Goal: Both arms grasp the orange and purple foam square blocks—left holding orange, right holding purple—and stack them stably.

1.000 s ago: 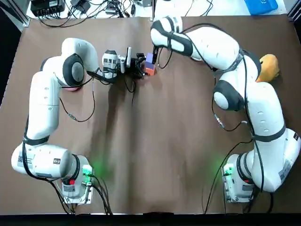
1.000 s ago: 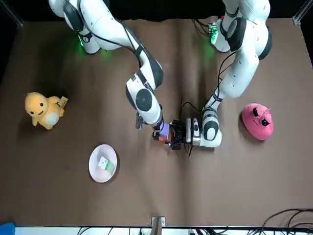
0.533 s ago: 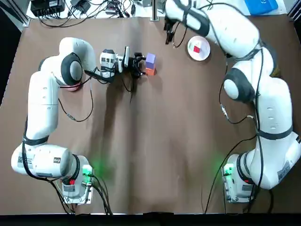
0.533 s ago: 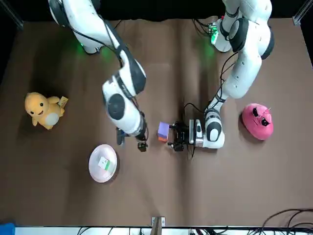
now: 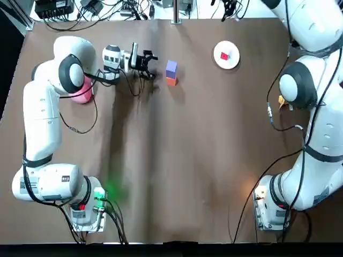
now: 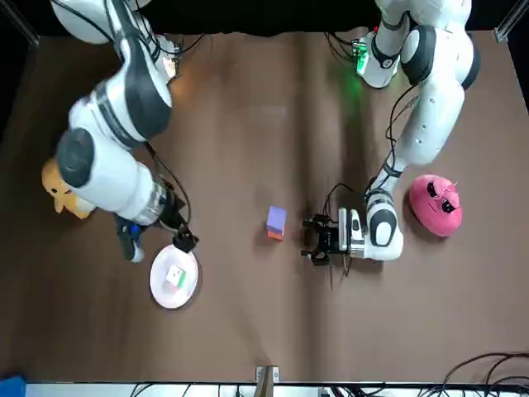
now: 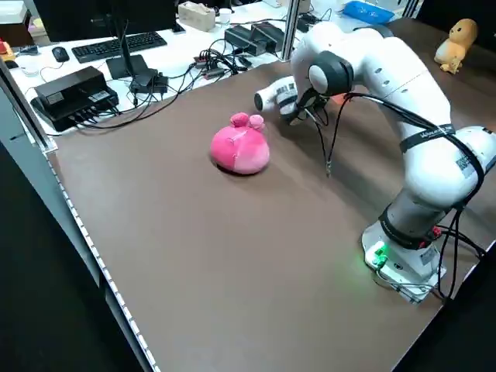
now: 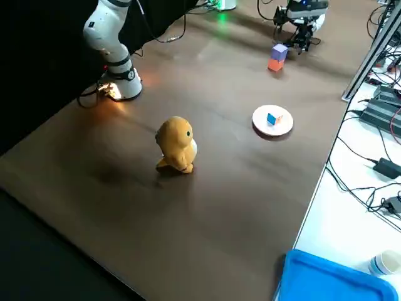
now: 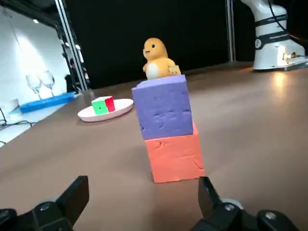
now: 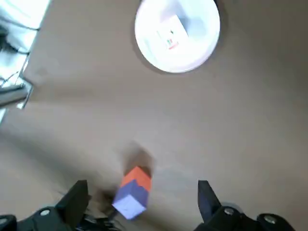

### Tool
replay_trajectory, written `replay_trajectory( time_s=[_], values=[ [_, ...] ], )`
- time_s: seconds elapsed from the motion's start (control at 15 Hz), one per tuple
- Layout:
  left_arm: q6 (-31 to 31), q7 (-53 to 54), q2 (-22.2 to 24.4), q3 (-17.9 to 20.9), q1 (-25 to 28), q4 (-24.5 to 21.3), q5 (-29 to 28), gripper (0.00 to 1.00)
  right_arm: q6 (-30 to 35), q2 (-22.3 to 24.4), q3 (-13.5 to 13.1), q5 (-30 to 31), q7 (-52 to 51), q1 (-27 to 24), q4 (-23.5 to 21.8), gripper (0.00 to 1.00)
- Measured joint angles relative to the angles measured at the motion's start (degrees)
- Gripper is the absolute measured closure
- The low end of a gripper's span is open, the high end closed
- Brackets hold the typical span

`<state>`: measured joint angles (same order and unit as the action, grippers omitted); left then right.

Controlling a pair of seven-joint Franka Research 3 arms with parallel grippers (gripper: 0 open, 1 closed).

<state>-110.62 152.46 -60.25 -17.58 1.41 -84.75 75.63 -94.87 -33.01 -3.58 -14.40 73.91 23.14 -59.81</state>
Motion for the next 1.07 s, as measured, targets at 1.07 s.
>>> replay_trajectory(
  time_s=[1.07],
  values=[
    [2.46,-85.83,23.24,-0.03,4.16,2.20,-43.68,0.00,19.32,19.84,-4.42,8.09,-70.05,-20.91,-7.22,0.00]
  ],
)
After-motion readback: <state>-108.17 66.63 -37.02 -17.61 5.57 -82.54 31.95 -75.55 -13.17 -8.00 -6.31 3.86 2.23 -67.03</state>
